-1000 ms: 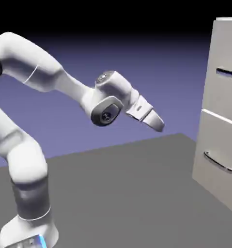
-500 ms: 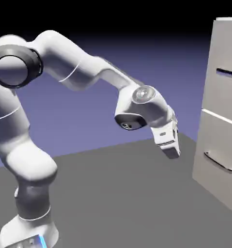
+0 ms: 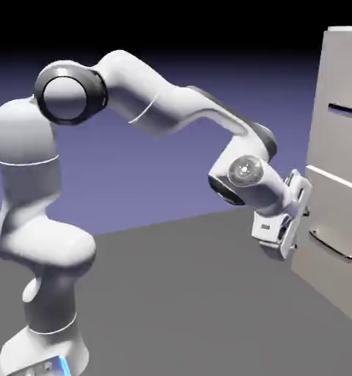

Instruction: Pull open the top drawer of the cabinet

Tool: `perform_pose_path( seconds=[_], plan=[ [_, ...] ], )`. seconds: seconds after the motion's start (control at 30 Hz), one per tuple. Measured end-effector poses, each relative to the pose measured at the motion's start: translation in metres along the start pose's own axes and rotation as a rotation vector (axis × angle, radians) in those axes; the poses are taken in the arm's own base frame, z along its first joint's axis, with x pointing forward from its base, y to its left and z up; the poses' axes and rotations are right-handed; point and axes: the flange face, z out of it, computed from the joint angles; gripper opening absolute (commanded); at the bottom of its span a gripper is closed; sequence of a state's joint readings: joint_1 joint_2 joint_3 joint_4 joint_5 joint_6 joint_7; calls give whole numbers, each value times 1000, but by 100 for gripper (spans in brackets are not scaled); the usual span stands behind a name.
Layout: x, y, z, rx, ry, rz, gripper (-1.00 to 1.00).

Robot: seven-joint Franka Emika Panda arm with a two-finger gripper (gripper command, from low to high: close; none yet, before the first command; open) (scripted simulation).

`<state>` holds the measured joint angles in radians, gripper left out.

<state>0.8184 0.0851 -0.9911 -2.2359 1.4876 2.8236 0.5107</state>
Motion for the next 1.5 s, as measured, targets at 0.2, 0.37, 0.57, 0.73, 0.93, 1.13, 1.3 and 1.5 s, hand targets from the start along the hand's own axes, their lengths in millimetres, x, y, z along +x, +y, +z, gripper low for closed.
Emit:
perform_pose_path(
  seconds=[0.2,0.37,0.57,0.73,0.93,1.13,1.3,1.5],
  plan=[
    [-9,-27,1,136,-15,116,0],
    [-32,-56,-7,277,-57,181,0],
    [-80,-93,-29,465,-156,223,0],
    [-140,-121,-59,627,-285,233,0],
    [-168,-149,-48,674,-326,227,0],
    [-167,-154,-37,669,-326,233,-100],
    [-160,-132,-63,669,-326,233,-100],
    [-151,-106,-93,669,-326,233,-100]
  ],
)
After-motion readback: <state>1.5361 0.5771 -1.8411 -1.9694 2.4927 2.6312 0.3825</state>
